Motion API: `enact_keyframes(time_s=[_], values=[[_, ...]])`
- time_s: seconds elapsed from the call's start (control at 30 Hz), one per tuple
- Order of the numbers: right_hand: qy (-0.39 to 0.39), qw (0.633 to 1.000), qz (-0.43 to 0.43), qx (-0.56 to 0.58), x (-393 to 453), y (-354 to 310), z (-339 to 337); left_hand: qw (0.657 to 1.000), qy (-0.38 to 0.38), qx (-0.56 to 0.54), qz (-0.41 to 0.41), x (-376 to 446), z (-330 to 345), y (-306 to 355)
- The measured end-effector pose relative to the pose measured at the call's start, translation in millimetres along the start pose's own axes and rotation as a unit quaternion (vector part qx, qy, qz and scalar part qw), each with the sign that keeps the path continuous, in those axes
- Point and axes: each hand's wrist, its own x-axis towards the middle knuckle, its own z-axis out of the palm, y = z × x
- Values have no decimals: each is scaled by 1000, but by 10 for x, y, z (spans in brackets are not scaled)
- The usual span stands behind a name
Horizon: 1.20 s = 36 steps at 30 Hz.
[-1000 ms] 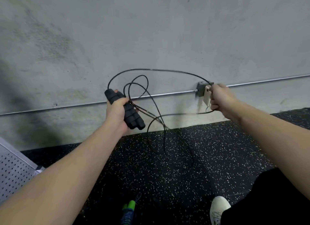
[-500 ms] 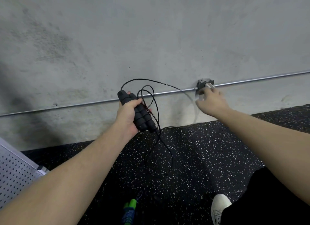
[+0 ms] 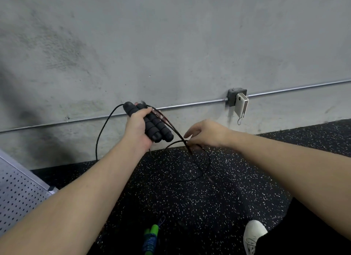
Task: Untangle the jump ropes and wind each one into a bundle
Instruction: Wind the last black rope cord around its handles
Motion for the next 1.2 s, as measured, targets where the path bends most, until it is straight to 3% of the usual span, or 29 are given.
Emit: enact_keyframes(time_s=[0.1,0.23,0.33,0.43,0.5,0.6,0.7,0.8,0.87,0.97,1.03,1.07,1.13,1.2], values=[[-8,996,65,56,-12,112,-169,999,44,15,18,70,-138,46],[127,980,40,150,21,354,-364,993,112,2,36,159,-313,63],[222,929,50,293,34,442,-508,985,159,10,71,170,-375,57],[324,844,83,419,14,559,-701,971,216,-8,100,232,-490,76],[341,802,126,473,-33,674,-804,963,245,-1,112,277,-591,95],[329,772,193,507,-92,838,-824,957,250,68,133,276,-663,87],[376,738,213,519,-142,936,-847,949,234,128,166,258,-678,67],[382,803,227,397,-185,1033,-885,953,227,102,175,230,-665,88],[347,855,227,311,-167,1070,-857,962,178,104,177,186,-624,112],[186,943,253,112,-168,1001,-741,977,80,116,162,114,-498,115],[82,963,249,-58,-135,926,-628,982,13,118,150,48,-393,104],[77,965,226,-105,-107,877,-578,982,-18,118,144,13,-344,94],[125,976,156,-81,-39,718,-502,979,-72,128,139,-41,-275,65],[144,984,91,50,5,467,-406,974,-115,142,135,-88,-219,41]])
